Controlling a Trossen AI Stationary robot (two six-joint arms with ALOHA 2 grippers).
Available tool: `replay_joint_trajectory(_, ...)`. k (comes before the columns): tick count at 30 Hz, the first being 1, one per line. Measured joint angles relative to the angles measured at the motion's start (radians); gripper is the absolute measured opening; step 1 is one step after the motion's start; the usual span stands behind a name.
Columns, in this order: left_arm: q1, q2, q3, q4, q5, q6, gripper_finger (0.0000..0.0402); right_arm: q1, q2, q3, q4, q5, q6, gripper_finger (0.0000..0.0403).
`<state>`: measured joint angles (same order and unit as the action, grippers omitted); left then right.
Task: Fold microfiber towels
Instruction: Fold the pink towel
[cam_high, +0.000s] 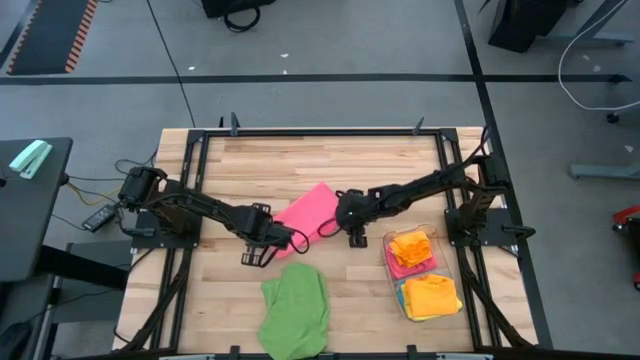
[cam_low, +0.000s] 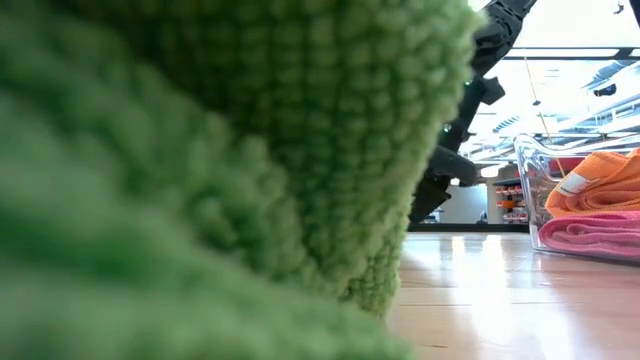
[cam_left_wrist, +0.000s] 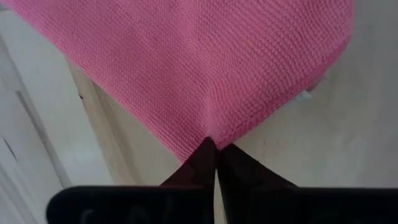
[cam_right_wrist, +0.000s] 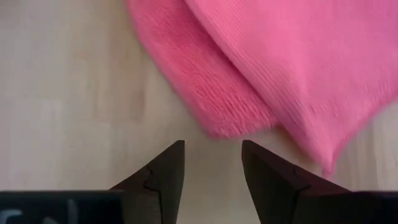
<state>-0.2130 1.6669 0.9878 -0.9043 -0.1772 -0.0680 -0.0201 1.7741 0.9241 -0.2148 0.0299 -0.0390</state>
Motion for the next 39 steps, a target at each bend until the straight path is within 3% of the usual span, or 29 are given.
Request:
replay_joint_trajectory(17,-0.003,0.001,0.001,0.128,0.026,-0.008,0.0006,-0.019,0.054,0.002,0.074,-0.025,0.046,0.0165)
replay_joint_trajectory(24,-0.022,0.002,0.001,0.143,0.026,-0.008,0.0022,-0.035,0.064,0.002,0.136,0.013,0.062,0.0161)
replay_joint_trajectory(29,-0.038,0.002,0.001,0.149,0.026,-0.008,0.0007,-0.058,0.068,0.002,0.157,0.007,0.060,0.0116)
replay_joint_trajectory(33,-0.040,0.002,0.001,0.161,0.026,-0.008,0.0016,-0.075,0.068,0.002,0.170,0.020,-0.001,0.0042)
replay_joint_trajectory(35,-0.040,0.002,0.001,0.156,0.026,-0.003,0.0020,-0.082,0.058,0.000,0.160,0.062,-0.053,0.0013)
replay_joint_trajectory(39,-0.044,-0.014,0.001,0.090,0.025,0.006,0.0009,-0.086,-0.016,-0.002,0.129,0.194,-0.201,0.0009)
